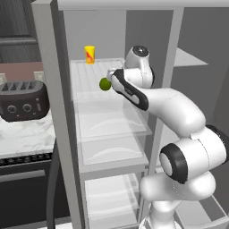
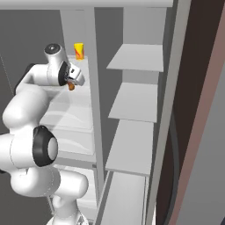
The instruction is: Take the mushroom and lime from the fridge shelf and place them in the freezer drawer to begin freezing them.
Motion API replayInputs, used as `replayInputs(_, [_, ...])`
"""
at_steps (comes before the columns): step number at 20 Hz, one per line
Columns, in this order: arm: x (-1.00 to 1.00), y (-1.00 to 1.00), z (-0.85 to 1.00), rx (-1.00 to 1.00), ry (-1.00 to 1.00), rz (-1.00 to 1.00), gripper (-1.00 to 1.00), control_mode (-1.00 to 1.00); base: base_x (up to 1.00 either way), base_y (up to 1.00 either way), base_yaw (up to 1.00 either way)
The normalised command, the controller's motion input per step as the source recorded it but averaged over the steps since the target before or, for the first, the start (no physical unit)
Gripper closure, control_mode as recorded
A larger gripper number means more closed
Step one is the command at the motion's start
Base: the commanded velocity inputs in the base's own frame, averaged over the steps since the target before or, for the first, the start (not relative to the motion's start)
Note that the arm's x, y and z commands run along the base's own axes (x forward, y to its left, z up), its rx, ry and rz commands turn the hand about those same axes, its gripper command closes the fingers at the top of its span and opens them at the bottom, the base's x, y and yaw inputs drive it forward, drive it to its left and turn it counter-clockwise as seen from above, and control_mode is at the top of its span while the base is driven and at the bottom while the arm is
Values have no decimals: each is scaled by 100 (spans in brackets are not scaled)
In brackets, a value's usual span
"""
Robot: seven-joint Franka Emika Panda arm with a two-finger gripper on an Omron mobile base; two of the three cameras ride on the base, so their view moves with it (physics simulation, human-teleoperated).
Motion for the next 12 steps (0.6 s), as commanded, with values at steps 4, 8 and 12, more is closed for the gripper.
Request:
replayInputs(4, [-13,0,-1,0,0,-2,100,-100,0,0,0])
replayInputs(8, [-13,0,0,0,-2,-2,100,-100,0,0,0])
replayInputs(12, [-21,0,8,0,-9,-1,100,-100,0,0,0])
